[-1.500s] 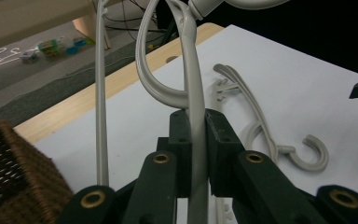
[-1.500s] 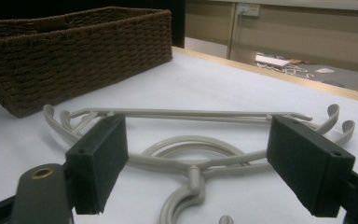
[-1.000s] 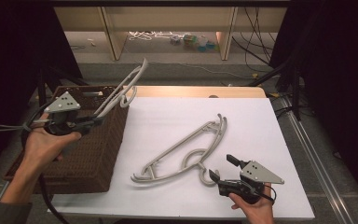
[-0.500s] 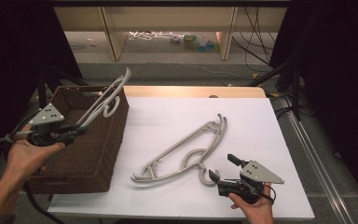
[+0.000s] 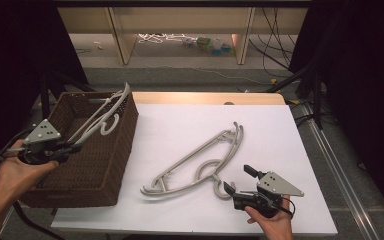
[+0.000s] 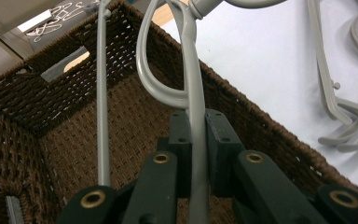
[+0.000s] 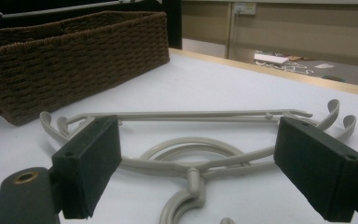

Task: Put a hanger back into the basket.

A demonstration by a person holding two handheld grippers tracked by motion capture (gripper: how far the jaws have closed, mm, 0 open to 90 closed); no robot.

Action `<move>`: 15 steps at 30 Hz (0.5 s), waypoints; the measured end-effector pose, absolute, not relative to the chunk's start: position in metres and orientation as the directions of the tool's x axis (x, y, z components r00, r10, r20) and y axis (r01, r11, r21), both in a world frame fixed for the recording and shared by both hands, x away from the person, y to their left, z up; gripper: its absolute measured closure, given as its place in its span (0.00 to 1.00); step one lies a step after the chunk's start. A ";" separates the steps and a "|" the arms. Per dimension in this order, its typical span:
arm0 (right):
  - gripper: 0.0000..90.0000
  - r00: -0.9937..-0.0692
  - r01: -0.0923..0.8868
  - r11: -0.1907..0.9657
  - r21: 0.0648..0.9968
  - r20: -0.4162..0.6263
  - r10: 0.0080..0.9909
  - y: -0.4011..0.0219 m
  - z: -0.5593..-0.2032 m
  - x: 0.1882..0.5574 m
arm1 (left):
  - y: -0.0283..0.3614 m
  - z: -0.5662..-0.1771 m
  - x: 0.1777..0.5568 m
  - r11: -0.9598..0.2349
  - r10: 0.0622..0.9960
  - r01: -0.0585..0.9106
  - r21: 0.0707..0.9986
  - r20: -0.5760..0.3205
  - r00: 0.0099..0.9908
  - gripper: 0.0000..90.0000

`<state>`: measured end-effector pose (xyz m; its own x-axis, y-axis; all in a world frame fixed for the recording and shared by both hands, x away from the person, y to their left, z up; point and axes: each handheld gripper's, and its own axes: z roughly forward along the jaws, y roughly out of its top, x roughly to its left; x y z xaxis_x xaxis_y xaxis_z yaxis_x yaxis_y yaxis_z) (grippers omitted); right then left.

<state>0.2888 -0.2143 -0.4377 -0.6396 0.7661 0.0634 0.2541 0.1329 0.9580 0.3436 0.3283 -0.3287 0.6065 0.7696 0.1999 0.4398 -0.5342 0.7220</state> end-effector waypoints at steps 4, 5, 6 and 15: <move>0.17 -0.641 0.254 0.134 0.958 0.062 0.765 -0.215 -0.438 0.289 | 0.335 -0.329 0.343 -0.560 0.748 0.413 0.718 0.224 0.625 0.91; 0.17 -0.641 0.254 0.134 0.958 0.062 0.765 -0.215 -0.438 0.289 | 0.335 -0.330 0.340 -0.538 0.770 0.445 0.716 0.203 0.605 0.91; 0.17 -0.638 0.251 0.134 0.959 0.060 0.768 -0.214 -0.438 0.289 | 0.339 -0.332 0.342 -0.554 0.757 0.427 0.715 0.218 0.616 0.91; 0.17 -0.639 0.256 0.136 0.957 0.062 0.767 -0.214 -0.438 0.289 | 0.343 -0.343 0.344 -0.585 0.746 0.447 0.677 0.231 0.625 0.91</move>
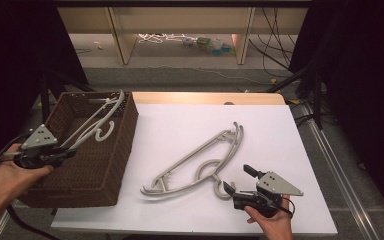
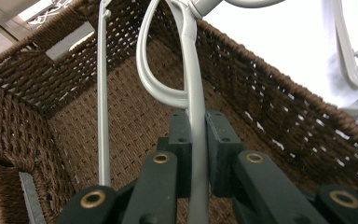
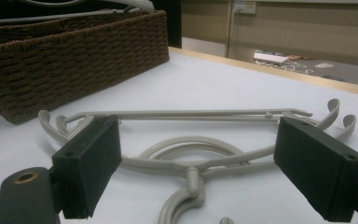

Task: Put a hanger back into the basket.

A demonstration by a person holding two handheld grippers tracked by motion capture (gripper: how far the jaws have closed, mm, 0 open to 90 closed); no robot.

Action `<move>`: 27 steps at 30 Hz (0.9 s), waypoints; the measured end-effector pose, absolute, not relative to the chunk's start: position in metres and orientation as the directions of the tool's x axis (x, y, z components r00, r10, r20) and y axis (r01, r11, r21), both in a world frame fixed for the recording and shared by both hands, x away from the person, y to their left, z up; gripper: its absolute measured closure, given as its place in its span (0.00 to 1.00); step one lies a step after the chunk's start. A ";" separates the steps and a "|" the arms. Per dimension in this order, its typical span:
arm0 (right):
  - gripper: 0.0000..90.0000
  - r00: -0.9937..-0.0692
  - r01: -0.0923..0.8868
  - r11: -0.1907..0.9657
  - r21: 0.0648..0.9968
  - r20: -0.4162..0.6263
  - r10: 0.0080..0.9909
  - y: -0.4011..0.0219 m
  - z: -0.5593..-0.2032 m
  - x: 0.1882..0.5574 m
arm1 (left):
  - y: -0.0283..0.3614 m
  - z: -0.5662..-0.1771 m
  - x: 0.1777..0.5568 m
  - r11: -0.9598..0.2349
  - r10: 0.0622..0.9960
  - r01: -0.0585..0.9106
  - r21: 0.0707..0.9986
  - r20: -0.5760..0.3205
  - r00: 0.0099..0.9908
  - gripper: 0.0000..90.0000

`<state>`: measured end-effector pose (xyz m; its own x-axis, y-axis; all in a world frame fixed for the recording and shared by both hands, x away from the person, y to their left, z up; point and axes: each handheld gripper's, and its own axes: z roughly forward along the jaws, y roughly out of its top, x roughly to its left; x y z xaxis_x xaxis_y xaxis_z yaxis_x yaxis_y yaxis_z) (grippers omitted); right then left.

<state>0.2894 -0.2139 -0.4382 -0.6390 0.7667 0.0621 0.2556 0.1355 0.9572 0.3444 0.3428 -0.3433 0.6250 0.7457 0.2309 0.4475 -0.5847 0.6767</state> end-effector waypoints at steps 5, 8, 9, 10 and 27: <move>0.18 -0.641 0.255 0.138 0.957 0.060 0.765 -0.214 -0.438 0.290 | 0.343 -0.348 0.349 -0.588 0.741 0.448 0.674 0.227 0.632 0.91; 0.18 -0.639 0.257 0.146 0.955 0.055 0.767 -0.214 -0.437 0.289 | 0.346 -0.350 0.353 -0.596 0.740 0.457 0.660 0.231 0.632 0.91; 0.18 -0.646 0.254 0.130 0.958 0.069 0.760 -0.213 -0.438 0.290 | 0.347 -0.350 0.355 -0.611 0.726 0.441 0.658 0.243 0.643 0.91; 0.18 -0.646 0.258 0.135 0.957 0.067 0.761 -0.214 -0.438 0.290 | 0.348 -0.350 0.356 -0.612 0.728 0.448 0.652 0.244 0.640 0.91; 0.18 -0.638 0.255 0.148 0.956 0.052 0.768 -0.214 -0.438 0.291 | 0.364 -0.370 0.358 -0.627 0.703 0.430 0.650 0.233 0.672 0.91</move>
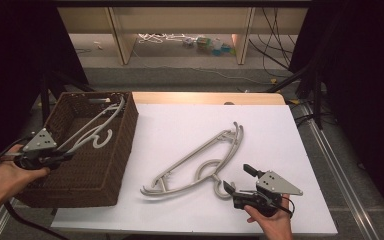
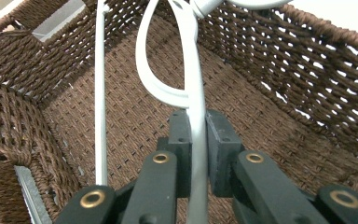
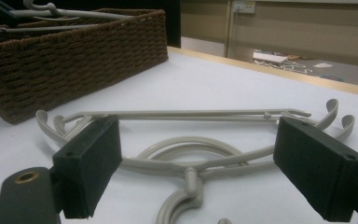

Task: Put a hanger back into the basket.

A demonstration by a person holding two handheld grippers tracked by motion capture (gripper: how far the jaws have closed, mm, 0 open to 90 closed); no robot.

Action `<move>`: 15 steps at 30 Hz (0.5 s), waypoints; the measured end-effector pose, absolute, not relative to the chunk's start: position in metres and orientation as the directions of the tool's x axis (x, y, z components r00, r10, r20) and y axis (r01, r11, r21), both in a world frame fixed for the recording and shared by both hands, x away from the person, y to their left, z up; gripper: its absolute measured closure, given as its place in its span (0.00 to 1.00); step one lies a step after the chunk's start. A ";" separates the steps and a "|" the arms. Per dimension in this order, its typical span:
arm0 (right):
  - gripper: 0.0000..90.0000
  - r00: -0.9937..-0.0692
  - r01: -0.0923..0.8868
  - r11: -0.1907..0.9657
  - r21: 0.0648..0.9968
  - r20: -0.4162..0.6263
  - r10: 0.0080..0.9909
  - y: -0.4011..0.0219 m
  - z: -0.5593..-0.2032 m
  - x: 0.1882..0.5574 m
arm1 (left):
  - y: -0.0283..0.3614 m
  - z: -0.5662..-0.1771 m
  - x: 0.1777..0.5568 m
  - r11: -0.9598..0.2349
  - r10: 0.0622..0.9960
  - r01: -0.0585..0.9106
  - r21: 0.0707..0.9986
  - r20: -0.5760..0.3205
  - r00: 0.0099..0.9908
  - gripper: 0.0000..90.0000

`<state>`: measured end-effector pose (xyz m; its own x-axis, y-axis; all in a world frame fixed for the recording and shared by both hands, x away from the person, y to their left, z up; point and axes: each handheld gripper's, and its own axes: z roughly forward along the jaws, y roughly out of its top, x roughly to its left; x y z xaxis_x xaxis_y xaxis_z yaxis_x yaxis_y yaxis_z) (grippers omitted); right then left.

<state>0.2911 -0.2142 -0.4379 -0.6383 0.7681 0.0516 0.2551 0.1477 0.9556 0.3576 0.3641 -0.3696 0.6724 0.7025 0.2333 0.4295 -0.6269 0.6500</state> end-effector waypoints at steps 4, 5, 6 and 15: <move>0.18 -0.638 0.261 0.147 0.954 0.056 0.768 -0.215 -0.438 0.291 | 0.364 -0.375 0.361 -0.653 0.689 0.449 0.610 0.234 0.686 0.91; 0.18 -0.638 0.261 0.147 0.954 0.056 0.768 -0.215 -0.438 0.291 | 0.363 -0.378 0.362 -0.632 0.707 0.469 0.617 0.211 0.675 0.91; 0.18 -0.632 0.252 0.140 0.958 0.053 0.773 -0.214 -0.438 0.291 | 0.362 -0.380 0.364 -0.637 0.704 0.469 0.612 0.214 0.677 0.91; 0.18 -0.639 0.255 0.143 0.956 0.056 0.767 -0.214 -0.438 0.292 | 0.356 -0.391 0.374 -0.661 0.688 0.526 0.536 0.152 0.710 0.90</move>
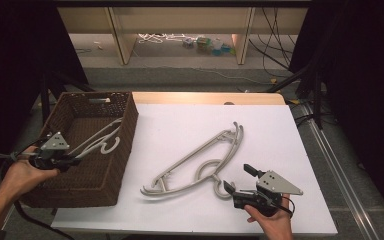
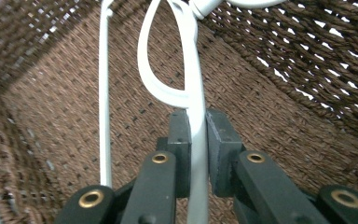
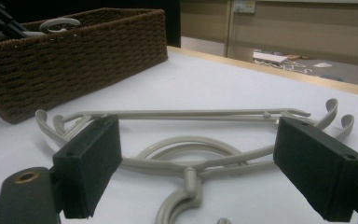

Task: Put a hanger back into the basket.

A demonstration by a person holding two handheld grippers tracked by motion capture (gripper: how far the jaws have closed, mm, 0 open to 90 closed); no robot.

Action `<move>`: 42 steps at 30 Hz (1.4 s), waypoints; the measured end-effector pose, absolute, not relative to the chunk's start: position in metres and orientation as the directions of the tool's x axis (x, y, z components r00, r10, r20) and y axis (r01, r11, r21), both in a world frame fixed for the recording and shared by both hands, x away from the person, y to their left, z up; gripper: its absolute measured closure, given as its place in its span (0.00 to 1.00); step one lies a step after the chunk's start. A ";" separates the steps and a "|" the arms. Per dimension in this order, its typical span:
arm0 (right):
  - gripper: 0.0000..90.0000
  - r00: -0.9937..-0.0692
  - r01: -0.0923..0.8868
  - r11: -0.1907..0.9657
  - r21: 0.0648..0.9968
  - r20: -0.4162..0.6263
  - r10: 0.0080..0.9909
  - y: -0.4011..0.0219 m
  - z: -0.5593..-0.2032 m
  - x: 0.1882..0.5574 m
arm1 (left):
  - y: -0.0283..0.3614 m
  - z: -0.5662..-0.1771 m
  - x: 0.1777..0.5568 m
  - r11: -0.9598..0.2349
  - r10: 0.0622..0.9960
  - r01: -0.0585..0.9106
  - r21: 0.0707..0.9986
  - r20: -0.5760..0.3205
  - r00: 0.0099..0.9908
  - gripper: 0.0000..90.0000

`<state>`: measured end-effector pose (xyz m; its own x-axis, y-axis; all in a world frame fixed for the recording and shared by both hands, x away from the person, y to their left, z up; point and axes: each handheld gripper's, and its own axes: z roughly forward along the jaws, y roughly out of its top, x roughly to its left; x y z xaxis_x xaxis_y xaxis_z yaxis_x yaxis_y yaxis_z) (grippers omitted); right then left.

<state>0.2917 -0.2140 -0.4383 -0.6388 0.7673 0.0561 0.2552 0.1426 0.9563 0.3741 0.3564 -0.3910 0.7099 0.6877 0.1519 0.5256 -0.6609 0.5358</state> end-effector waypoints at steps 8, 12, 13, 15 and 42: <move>0.18 -0.632 0.253 0.141 0.957 0.053 0.773 -0.215 -0.438 0.291 | 0.353 -0.392 0.376 -0.641 0.705 0.550 0.535 0.130 0.697 0.85; 0.18 -0.634 0.254 0.139 0.957 0.056 0.772 -0.215 -0.438 0.291 | 0.353 -0.386 0.370 -0.612 0.722 0.546 0.572 0.122 0.681 0.73; 0.18 -0.634 0.254 0.139 0.957 0.056 0.772 -0.215 -0.438 0.291 | 0.353 -0.383 0.369 -0.611 0.720 0.542 0.577 0.119 0.684 0.73; 0.18 -0.633 0.254 0.145 0.956 0.051 0.772 -0.215 -0.438 0.291 | 0.348 -0.375 0.363 -0.564 0.752 0.542 0.623 0.116 0.649 0.58; 0.18 -0.635 0.257 0.146 0.955 0.053 0.770 -0.215 -0.437 0.290 | 0.247 -0.344 0.302 -0.149 0.833 0.354 0.923 -0.076 0.549 0.27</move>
<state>0.2903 -0.2154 -0.4369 -0.6352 0.7705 0.0531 0.2568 0.1459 0.9554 0.3018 0.2467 -0.3445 0.5487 0.8326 -0.0759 0.3543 -0.1493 0.9231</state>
